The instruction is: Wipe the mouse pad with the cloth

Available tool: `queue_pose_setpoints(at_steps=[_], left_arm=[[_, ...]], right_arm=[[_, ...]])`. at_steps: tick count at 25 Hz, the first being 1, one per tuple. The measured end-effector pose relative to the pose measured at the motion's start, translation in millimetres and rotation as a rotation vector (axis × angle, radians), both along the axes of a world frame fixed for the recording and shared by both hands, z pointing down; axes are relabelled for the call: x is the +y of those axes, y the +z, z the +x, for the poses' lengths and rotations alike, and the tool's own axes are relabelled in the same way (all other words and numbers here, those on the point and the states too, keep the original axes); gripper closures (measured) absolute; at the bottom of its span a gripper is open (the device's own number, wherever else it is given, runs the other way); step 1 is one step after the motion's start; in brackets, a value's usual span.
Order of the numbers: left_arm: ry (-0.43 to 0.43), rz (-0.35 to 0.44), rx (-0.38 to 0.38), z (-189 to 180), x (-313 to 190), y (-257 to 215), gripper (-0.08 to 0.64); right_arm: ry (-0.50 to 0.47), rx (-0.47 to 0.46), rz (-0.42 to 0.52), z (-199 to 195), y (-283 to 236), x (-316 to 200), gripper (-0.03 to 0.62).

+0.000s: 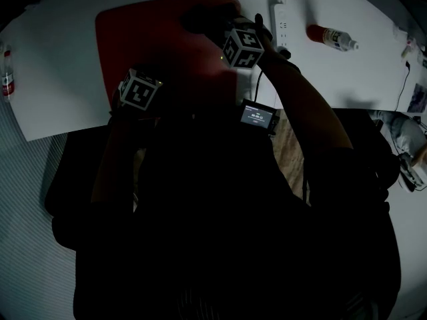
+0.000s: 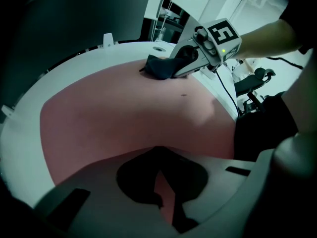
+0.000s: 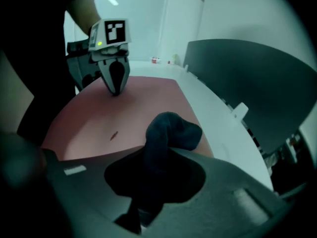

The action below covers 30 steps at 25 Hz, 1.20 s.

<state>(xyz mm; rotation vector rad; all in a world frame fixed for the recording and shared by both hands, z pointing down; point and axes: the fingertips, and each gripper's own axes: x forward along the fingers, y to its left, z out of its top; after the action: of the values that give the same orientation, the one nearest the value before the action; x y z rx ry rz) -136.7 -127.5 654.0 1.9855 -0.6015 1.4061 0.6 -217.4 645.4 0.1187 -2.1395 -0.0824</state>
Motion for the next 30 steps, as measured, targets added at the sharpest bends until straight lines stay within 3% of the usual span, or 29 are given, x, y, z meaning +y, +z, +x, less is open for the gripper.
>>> queue_pose_setpoints(at_steps=[5, 7, 9, 11, 13, 16, 19, 22, 25, 30], left_arm=[[-0.006, 0.000, 0.016, 1, -2, 2, 0.552], [-0.007, -0.006, 0.005, -5, -1, 4, 0.552], [-0.018, -0.026, 0.001, -8, 1, 3, 0.552], [-0.051, -0.045, 0.039, -6, 2, 3, 0.552], [-0.089, -0.058, 0.071, -6, 0, 4, 0.552], [-0.080, -0.064, 0.063, -5, 2, 3, 0.552], [-0.054, -0.062, 0.049, -3, 4, 1, 0.552], [-0.054, -0.060, 0.043, -4, 4, 1, 0.552], [-0.065, -0.063, 0.047, -4, 4, 0, 0.552], [-0.077, -0.055, 0.056, -4, 4, 1, 0.552]], right_arm=[[0.280, -0.074, -0.087, 2, -7, -2, 0.528], [0.305, -0.100, -0.132, -7, -9, 19, 0.528], [0.198, -0.105, -0.180, -21, -9, 66, 0.526], [0.025, -0.084, -0.225, -33, -6, 128, 0.526], [-0.084, -0.062, -0.235, -38, -3, 169, 0.526], [-0.160, -0.055, -0.233, -39, -1, 182, 0.526], [-0.202, -0.034, -0.177, -29, 1, 149, 0.528], [0.027, -0.043, -0.102, -5, 1, 55, 0.528], [0.286, -0.070, -0.090, 22, -8, -28, 0.528], [0.478, -0.103, -0.106, 31, -11, -54, 0.528]])
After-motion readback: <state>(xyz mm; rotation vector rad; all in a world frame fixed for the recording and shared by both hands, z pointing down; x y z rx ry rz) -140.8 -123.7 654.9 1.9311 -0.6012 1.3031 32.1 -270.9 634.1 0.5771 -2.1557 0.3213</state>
